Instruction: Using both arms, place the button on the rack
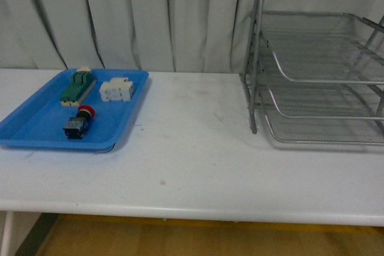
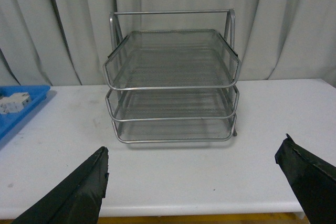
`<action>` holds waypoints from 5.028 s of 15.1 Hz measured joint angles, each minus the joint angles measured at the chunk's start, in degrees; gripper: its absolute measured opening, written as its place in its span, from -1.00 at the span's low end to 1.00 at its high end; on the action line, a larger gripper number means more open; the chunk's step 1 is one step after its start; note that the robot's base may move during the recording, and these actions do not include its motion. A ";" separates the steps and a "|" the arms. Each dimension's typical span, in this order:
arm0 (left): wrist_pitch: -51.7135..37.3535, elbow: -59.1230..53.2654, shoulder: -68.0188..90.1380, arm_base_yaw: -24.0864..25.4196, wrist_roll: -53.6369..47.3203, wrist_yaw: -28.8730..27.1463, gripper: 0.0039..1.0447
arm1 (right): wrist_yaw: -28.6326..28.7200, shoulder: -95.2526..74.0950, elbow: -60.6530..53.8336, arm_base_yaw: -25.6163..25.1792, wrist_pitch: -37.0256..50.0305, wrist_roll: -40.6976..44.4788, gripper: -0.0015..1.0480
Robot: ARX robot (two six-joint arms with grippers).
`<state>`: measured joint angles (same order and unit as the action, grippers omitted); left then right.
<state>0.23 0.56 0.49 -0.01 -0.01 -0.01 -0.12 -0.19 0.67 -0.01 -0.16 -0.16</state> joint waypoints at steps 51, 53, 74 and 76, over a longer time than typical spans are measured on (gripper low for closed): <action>0.00 0.00 0.00 0.00 0.00 0.02 0.88 | 9.99 -131.86 49.90 -4.44 73.88 -73.85 0.10; -0.02 0.00 0.00 0.00 0.00 0.02 0.88 | 9.97 -131.93 50.01 -4.50 73.70 -73.46 -0.35; -0.02 0.00 0.00 0.00 0.00 0.00 0.88 | 15.74 -119.30 23.37 -11.45 73.94 -79.25 -0.21; 0.00 0.00 0.00 0.00 0.00 0.02 0.88 | 15.74 -119.27 23.37 -11.74 73.92 -79.25 -0.11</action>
<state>0.23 0.56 0.49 -0.01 -0.01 0.01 15.62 -119.46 24.03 -11.75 73.76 -79.42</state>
